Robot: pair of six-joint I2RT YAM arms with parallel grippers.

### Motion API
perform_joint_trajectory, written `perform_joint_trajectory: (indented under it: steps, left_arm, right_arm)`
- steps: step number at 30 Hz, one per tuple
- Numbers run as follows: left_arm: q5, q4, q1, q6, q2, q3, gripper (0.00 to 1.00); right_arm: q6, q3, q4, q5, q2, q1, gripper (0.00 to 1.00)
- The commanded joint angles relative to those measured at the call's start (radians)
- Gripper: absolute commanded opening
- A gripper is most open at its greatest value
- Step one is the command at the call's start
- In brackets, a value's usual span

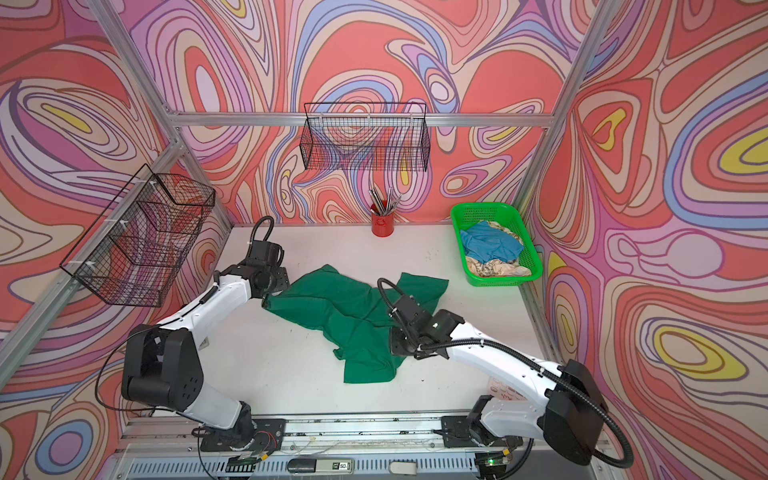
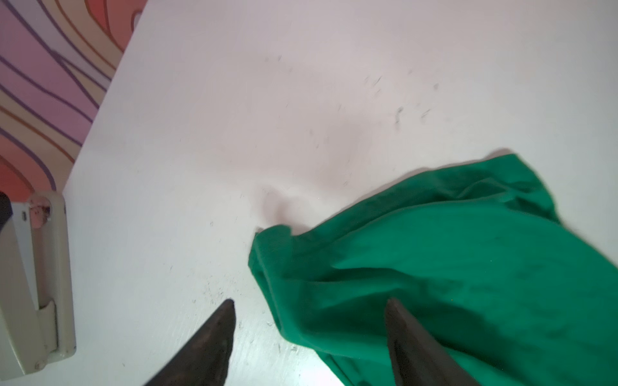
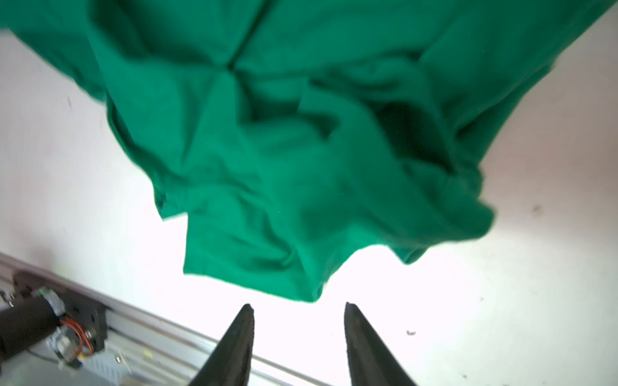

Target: Fold and stack the t-shirts

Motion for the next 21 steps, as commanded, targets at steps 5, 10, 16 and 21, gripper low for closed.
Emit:
perform_joint_trajectory:
  steps: [5,10,16,21]
  left_arm:
    - [0.192,-0.120,-0.135,0.088,0.205,0.241,0.71]
    - [0.262,-0.112,-0.190,0.097,0.346,0.310,0.66]
    - [0.289,-0.091,-0.201,0.090,0.410,0.309,0.63]
    - [0.304,-0.087,-0.202,0.085,0.446,0.306,0.63]
  right_arm:
    - [-0.095,0.026,0.195,0.100,0.179,-0.273,0.50]
    - [-0.175,0.108,0.292,0.096,0.388,-0.316,0.50]
    - [-0.227,0.211,0.346,0.103,0.615,-0.319,0.47]
    - [-0.262,0.370,0.359,0.095,0.793,-0.329,0.47]
